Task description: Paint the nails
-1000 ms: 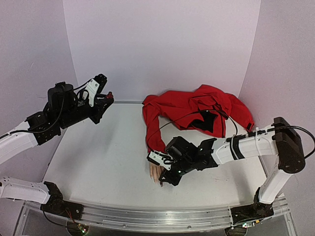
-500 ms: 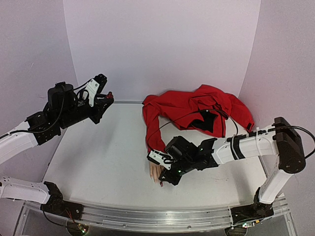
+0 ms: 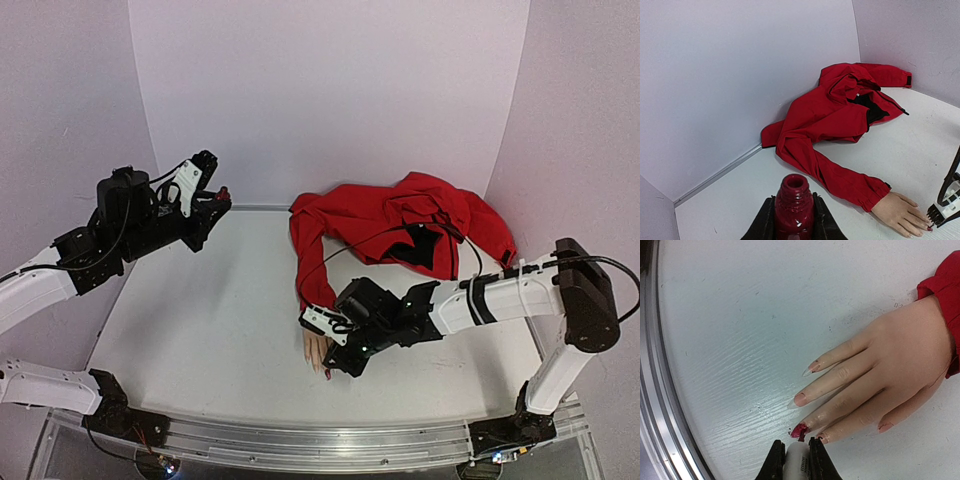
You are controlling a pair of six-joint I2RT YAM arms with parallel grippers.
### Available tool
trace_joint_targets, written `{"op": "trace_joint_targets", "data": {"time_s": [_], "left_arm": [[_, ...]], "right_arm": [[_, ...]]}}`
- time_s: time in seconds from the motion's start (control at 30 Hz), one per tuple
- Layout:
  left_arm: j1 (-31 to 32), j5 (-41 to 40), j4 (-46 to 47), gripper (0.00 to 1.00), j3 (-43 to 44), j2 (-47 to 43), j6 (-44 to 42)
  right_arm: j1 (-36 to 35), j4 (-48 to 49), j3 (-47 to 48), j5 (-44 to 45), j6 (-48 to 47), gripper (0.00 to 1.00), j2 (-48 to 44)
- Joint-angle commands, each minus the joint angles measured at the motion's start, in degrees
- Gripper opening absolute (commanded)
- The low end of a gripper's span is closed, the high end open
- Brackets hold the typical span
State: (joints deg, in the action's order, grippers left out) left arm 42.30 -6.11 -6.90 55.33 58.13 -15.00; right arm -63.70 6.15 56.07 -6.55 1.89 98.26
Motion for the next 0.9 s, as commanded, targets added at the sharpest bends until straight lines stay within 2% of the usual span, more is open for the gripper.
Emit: {"op": "trace_joint_targets", "data": {"time_s": [0.0, 0.87], "left_arm": [[-0.37, 0.50, 4.09, 0.00, 0.04, -1.36, -0.26], [-0.40, 0.53, 4.09, 0.00, 0.08, -1.09, -0.17]], "right_arm": [[-0.51, 0.26, 1.41, 0.50, -0.24, 0.00, 1.08], [-0.72, -1.36, 1.23, -1.97, -0.04, 0.00, 1.85]]}}
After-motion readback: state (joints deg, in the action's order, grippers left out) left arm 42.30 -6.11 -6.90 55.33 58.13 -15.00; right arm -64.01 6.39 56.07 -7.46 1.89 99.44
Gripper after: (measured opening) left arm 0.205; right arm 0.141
